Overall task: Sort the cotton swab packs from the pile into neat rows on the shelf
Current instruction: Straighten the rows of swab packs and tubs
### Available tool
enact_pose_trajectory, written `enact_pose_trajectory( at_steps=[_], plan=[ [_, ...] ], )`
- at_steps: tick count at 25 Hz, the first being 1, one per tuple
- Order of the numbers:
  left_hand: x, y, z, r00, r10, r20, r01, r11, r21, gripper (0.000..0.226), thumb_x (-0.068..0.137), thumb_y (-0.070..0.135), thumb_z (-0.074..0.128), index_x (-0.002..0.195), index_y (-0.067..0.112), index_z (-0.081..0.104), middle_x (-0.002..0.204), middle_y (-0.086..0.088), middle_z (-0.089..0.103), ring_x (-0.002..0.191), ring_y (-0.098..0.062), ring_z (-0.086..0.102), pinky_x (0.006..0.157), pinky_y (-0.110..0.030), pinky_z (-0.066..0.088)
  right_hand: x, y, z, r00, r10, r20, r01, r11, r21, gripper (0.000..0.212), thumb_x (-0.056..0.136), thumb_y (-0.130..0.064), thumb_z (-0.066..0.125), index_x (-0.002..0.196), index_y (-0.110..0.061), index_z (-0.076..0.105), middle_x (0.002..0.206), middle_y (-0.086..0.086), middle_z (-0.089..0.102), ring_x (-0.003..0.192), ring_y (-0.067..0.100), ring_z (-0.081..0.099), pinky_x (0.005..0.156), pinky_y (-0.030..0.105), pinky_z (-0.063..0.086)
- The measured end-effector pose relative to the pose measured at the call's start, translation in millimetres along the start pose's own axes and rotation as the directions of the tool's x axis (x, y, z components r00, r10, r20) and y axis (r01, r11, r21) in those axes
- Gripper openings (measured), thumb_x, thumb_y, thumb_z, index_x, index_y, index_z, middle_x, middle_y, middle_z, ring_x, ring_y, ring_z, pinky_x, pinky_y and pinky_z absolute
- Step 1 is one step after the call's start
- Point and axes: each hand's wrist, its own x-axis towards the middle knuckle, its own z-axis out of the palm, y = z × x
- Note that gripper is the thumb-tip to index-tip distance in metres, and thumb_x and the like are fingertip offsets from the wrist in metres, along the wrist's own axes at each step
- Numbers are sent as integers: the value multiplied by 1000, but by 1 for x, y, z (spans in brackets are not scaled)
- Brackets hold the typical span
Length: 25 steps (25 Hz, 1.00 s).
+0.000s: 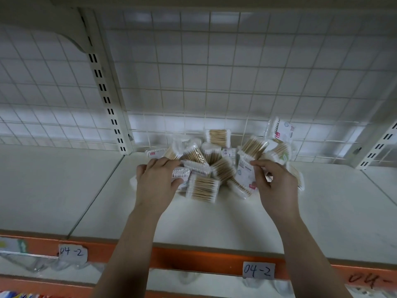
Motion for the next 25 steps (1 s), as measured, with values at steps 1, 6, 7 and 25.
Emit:
enact_pose_trajectory(
  at_steps=[1, 6, 7, 25],
  plan=[
    [1, -1, 1, 1000, 2, 17, -2, 1000, 5, 37, 68, 29, 82, 103, 29, 68, 98, 4, 66, 93, -25, 61, 80, -37, 31, -2, -1, -2, 1000, 15, -12, -15, 1000, -7, 15, 90, -4, 59, 97, -9, 71, 74, -9, 59, 62, -7, 60, 52, 1, 37],
    [7, -1, -5, 999, 29, 34, -27, 998, -47, 32, 71, 23, 80, 101, 24, 70, 102, 2, 63, 94, -26, 61, 82, -35, 28, -10, -4, -13, 993, 112, -30, -111, 994, 22, 14, 78, -16, 75, 92, -19, 71, 83, -11, 64, 65, -1, 61, 60, 12, 49],
    [8, 1, -9, 999, 33, 19, -32, 998, -62, 32, 72, 22, 79, 102, 22, 69, 103, 1, 62, 95, -27, 61, 82, -36, 29, -11, -1, -15, 991, 129, -32, -129, 992, 13, 17, 76, -18, 78, 90, -23, 70, 84, -15, 63, 68, 5, 63, 65, 22, 54],
    [-5, 182, -14, 944, 317, -90, -329, 903, -275, 36, 85, 39, 49, 110, 17, 64, 109, -3, 62, 102, -29, 56, 85, -40, 31, -31, 66, -166, 996, 46, -75, -64, 967, -248, 26, 86, -10, 65, 111, -15, 68, 98, -7, 61, 93, 14, 57, 76, 19, 44]
  ],
)
